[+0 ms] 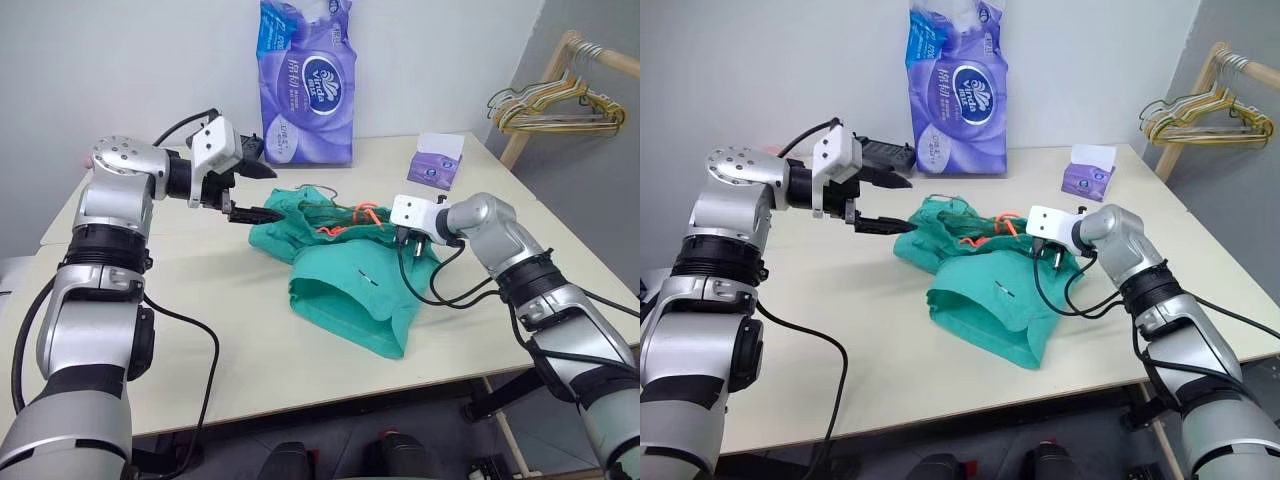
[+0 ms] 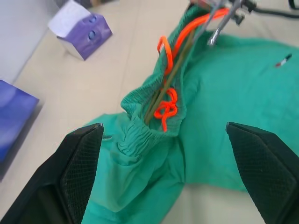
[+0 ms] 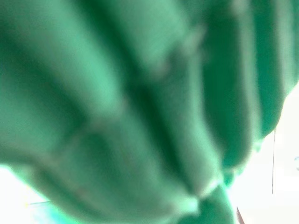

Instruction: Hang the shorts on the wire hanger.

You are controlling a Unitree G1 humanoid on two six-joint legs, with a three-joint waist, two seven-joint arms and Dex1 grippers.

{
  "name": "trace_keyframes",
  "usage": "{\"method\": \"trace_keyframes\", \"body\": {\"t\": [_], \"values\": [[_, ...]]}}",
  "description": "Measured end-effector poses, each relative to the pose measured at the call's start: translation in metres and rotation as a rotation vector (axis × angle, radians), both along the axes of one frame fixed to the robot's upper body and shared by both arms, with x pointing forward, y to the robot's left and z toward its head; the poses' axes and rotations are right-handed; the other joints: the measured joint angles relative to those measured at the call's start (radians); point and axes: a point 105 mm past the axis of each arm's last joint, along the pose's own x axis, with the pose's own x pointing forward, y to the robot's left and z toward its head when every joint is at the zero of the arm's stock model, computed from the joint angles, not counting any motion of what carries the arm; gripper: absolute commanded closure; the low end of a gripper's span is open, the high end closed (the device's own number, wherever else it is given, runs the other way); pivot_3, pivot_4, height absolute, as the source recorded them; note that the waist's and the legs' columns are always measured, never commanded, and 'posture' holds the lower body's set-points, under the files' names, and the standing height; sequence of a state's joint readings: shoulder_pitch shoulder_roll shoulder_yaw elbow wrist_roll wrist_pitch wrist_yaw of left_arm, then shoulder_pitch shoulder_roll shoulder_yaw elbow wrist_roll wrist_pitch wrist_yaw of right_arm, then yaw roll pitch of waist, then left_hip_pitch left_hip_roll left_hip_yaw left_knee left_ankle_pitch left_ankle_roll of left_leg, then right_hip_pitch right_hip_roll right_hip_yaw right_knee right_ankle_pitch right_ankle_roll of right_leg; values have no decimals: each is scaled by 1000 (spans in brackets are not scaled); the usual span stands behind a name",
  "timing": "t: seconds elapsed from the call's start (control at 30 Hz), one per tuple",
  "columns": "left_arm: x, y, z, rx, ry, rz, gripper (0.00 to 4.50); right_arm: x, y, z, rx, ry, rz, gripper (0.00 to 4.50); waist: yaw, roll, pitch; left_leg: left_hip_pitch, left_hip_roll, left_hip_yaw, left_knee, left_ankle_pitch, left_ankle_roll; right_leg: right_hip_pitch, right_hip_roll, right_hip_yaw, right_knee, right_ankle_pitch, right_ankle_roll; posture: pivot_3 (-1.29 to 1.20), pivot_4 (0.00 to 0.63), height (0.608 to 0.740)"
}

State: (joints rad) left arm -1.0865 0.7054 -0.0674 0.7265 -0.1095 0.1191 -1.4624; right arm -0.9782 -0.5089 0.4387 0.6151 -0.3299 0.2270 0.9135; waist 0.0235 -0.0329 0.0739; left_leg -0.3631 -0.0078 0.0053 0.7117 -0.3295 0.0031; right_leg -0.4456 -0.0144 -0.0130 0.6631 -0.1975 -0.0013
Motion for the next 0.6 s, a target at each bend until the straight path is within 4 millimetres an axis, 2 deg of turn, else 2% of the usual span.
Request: {"method": "trace_keyframes", "body": {"t": [0.17,0.3,0.4,0.5,0.6], "values": [[-2,-3,7,-180,33,46,17,-5,-32,-10,115,69,-147,4500,0,0,0,0,0,0,0,0,0,0,0,0,0,0,0,88,25,740],[-11,-18,-6,-301,95,47,17,-9,-64,-10,292,117,-344,4500,0,0,0,0,0,0,0,0,0,0,-4,1,0,0,0,67,29,740],[-16,-37,-18,-384,108,42,17,-15,-82,-9,403,138,-471,4500,0,0,0,1,0,0,0,0,0,1,-5,1,0,0,0,44,31,740],[-24,-67,-28,-483,134,14,17,-23,-96,-12,524,156,-602,4500,0,0,0,0,0,0,0,0,0,1,-5,1,0,0,0,26,34,740],[-28,-91,-23,-548,120,5,17,-30,-109,-12,638,148,-733,4500,-1,1,0,1,0,0,0,0,0,1,-5,2,0,0,0,6,38,740]]}}
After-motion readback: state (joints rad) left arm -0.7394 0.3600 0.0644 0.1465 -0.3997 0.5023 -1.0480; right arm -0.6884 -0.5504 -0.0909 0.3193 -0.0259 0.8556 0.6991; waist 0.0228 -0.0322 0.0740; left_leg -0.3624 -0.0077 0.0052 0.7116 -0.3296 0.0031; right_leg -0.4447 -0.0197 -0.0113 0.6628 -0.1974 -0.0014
